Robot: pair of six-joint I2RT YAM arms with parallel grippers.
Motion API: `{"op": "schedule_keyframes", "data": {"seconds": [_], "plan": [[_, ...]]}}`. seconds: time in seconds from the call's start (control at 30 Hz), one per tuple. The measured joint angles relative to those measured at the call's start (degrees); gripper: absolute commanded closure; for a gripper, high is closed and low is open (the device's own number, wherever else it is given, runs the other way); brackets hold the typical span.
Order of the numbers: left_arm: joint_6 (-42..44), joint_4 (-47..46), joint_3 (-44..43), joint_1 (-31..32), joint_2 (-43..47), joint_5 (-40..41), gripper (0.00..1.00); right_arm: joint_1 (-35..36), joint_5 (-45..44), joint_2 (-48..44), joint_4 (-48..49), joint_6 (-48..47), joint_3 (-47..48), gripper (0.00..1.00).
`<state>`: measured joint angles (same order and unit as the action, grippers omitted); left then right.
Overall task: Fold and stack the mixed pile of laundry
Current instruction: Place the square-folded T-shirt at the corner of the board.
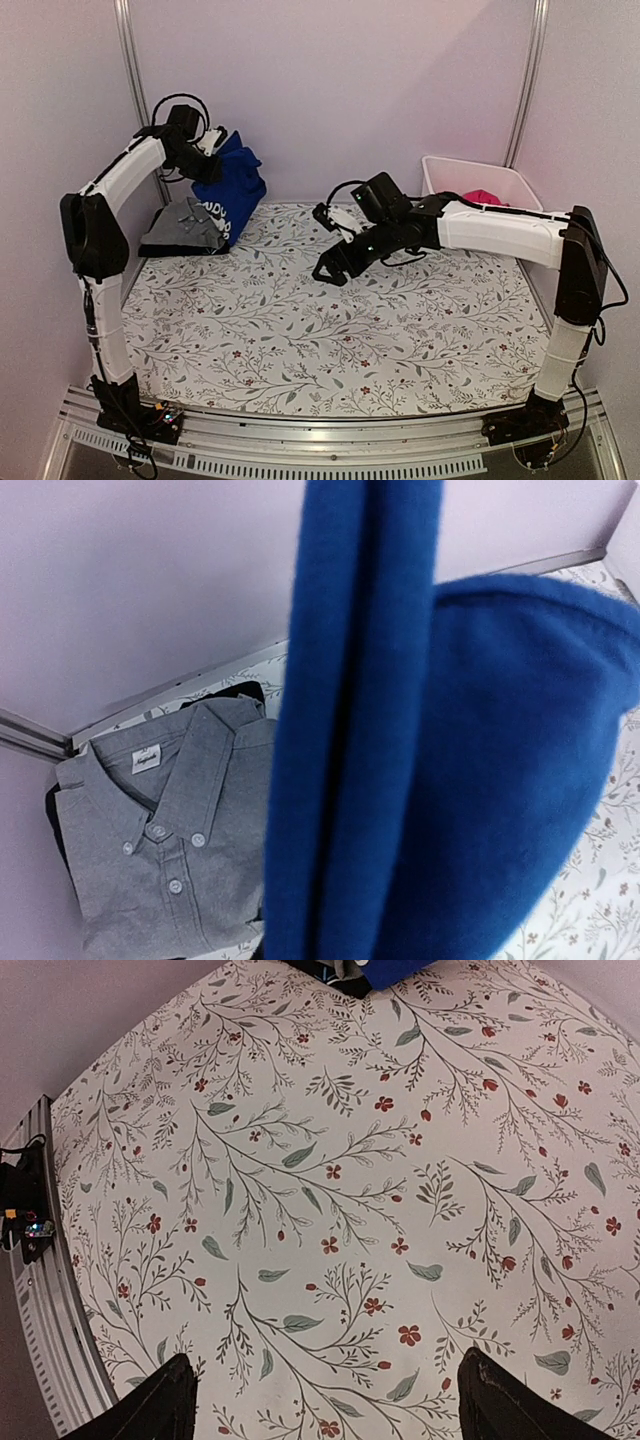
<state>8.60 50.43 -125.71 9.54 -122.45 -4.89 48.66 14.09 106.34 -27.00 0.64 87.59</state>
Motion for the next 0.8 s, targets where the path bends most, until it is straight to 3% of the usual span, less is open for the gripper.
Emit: {"op": "schedule_keyframes", "data": {"seconds": [0.43,0.8], "plan": [[-3.3,0.04,0.09,-5.62,0.83,-8.11,1.0,0.0,0.02,0.35,-0.04,-0.02,0.15,0.11],[-4.37,0.22,0.09,-12.59,-5.99,-11.3,0.97,0.0,0.0,0.68,-1.42,0.0,0.15,0.11]]}}
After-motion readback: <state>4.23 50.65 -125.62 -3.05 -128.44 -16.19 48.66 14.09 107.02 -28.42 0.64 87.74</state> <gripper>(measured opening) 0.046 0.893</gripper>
